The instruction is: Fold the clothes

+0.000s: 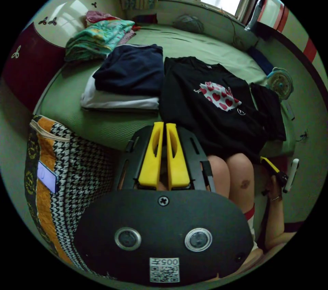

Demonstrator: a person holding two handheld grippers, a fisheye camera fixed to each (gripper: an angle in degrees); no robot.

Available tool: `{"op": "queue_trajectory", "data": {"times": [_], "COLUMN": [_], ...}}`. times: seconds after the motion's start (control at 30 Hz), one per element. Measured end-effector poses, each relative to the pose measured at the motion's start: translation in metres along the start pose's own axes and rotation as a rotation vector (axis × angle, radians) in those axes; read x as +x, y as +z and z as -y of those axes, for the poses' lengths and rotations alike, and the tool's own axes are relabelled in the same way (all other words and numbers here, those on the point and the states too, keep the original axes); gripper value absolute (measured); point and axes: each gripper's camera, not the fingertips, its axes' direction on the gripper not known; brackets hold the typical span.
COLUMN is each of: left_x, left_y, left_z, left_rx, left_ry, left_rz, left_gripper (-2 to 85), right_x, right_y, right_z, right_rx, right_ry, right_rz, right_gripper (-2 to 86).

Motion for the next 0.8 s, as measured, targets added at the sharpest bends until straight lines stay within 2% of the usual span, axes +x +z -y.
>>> {"op": "queue_trajectory", "data": {"times": [0.17, 0.63, 0.8], "left_x": [-0.017, -0.053, -0.067], "left_y": [-0.039, -0.226, -0.281], "left_z": [-0.031, -0.131, -0.172], "left_rx": [0.007, 0.184, 0.195], "left_ry": [-0.01, 0.043, 0.115], "left_rz": [-0.02, -0.117, -0.111], "left_gripper": [0.6, 0.3, 0.4], "right_x": [0.007, 0.034, 0.037], "right_y": [-0.022, -0.217, -0.249], "right_z": [-0.015, -0.081, -0.111], "right_rx": [0.022, 0.334, 0.326], "right_ry": [0.029, 0.032, 0.015], "right_rz": [0.03, -0.013, 0.01], "right_gripper": [-1.5, -1.1, -1.1]}}
